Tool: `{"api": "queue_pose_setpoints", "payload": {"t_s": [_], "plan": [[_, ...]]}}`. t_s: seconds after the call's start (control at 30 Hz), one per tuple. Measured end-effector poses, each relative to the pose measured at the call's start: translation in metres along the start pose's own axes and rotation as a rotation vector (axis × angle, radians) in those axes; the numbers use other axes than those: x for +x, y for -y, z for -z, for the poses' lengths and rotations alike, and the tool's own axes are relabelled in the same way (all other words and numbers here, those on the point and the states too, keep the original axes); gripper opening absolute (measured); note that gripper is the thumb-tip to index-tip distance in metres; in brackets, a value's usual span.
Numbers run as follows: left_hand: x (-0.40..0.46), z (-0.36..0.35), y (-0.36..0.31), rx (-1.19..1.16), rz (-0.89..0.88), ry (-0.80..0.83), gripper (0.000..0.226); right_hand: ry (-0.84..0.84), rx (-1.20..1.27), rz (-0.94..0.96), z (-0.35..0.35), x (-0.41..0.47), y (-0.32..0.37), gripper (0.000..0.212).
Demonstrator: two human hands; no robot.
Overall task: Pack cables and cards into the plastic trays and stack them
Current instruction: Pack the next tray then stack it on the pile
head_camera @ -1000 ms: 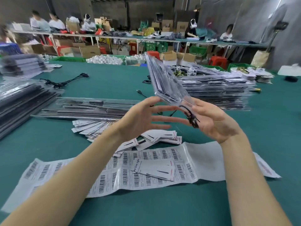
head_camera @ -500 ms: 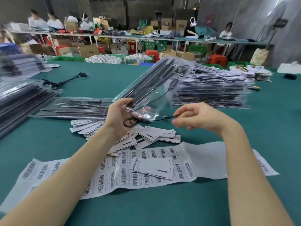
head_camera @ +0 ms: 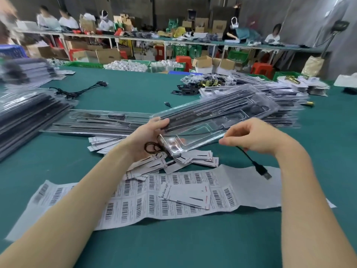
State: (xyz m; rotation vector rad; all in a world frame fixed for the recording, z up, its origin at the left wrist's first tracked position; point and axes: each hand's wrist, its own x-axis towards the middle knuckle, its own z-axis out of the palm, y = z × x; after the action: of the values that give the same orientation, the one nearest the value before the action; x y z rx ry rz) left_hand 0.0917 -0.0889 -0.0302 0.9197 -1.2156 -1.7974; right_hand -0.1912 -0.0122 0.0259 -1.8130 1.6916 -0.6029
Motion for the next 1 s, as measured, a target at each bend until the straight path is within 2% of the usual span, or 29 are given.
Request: {"api": "queue_pose_setpoints", "payload": {"t_s": [0.1,0.17,0.23,0.3,0.37,0.47,0.6,0.67,0.73,0.83,1.0], "plan": [[-0.001,0.006,-0.004,0.064,0.036,0.107,0.044,0.121,0.032,-0.075,-0.002,-0.001,-0.006,0.017],[-0.003,0.011,-0.006,0.037,0.055,0.182,0.05,0.232,0.04,-0.105,-0.002,-0.004,-0.004,0.03],[-0.003,0.015,-0.005,0.078,0.042,0.121,0.059,0.273,-0.006,-0.086,0.001,-0.006,0.002,0.037],[-0.001,0.015,-0.002,0.071,0.053,0.058,0.052,0.343,-0.057,-0.091,0.006,-0.007,0.008,0.029],[0.002,0.014,-0.001,0.062,0.112,0.073,0.043,0.425,-0.103,-0.116,0.01,-0.007,0.014,0.023],[0.0,0.006,-0.004,0.228,0.181,0.069,0.043,0.486,-0.119,-0.175,0.004,-0.005,0.019,0.017],[-0.001,0.003,-0.015,0.554,0.164,-0.145,0.052,0.471,-0.197,-0.226,-0.009,0.0,0.021,0.017],[-0.003,0.003,-0.023,0.728,0.121,-0.17,0.055,0.437,-0.205,-0.203,-0.012,0.002,0.022,0.016],[-0.006,0.003,-0.031,0.93,0.074,-0.189,0.044,0.354,-0.208,-0.149,-0.013,0.005,0.022,0.014],[-0.01,0.007,-0.041,1.205,0.058,-0.174,0.026,0.24,-0.234,-0.052,-0.018,0.011,0.023,0.012],[-0.019,0.01,-0.048,1.338,0.176,-0.047,0.012,0.249,-0.195,0.098,-0.039,0.02,0.04,0.015]]}}
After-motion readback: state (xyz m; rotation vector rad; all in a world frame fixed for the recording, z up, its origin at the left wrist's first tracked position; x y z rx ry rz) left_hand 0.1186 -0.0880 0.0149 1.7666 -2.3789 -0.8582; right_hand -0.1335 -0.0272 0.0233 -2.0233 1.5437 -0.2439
